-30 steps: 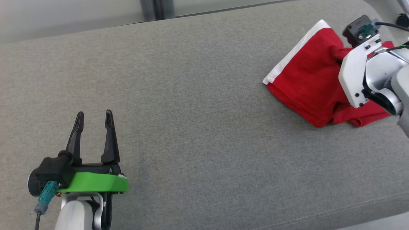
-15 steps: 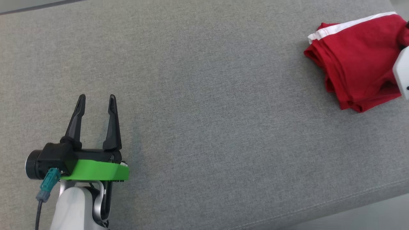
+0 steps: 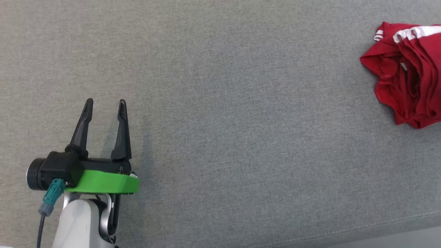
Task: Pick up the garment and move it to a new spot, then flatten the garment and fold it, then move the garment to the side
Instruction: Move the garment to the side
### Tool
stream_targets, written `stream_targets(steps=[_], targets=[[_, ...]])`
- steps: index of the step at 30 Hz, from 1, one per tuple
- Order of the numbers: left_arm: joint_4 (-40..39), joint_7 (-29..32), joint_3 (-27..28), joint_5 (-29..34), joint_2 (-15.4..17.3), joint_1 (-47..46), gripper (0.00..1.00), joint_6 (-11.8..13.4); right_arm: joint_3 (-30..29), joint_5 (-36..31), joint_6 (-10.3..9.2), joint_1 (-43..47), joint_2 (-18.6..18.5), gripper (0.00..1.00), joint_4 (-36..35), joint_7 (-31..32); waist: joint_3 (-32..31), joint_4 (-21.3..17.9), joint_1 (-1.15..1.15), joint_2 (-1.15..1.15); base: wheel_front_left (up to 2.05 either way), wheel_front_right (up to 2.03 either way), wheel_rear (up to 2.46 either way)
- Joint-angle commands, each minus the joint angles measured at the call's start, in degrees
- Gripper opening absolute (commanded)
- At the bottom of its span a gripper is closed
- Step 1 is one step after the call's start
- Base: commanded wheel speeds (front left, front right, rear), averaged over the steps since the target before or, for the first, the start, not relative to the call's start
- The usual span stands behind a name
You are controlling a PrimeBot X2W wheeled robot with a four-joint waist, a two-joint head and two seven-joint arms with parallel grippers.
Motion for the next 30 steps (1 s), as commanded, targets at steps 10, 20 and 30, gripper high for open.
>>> stream_targets(steps=[10,20,30], targets=[[0.66,-0.14,1.05,-2.69,-0.58,2.93,1.0,-0.21,-7.46,2.06,-0.11,7.11,6.96,1.0,-5.65,-14.39,-8.87,-0.72,-0.01,0.0,0.0,0.0,0.0],[3.05,-0.13,3.37,-2.45,-1.08,7.24,1.0,-0.2,-9.71,5.11,-0.11,20.88,17.35,1.0,-20.99,-22.61,-17.23,-1.37,-0.01,0.0,0.0,0.0,0.0],[6.72,-0.13,4.97,-2.8,-1.27,10.7,1.0,0.6,-14.36,1.67,-0.11,33.31,26.16,1.0,-32.14,-26.22,-22.15,-0.39,-0.01,0.0,0.0,0.0,0.0]])
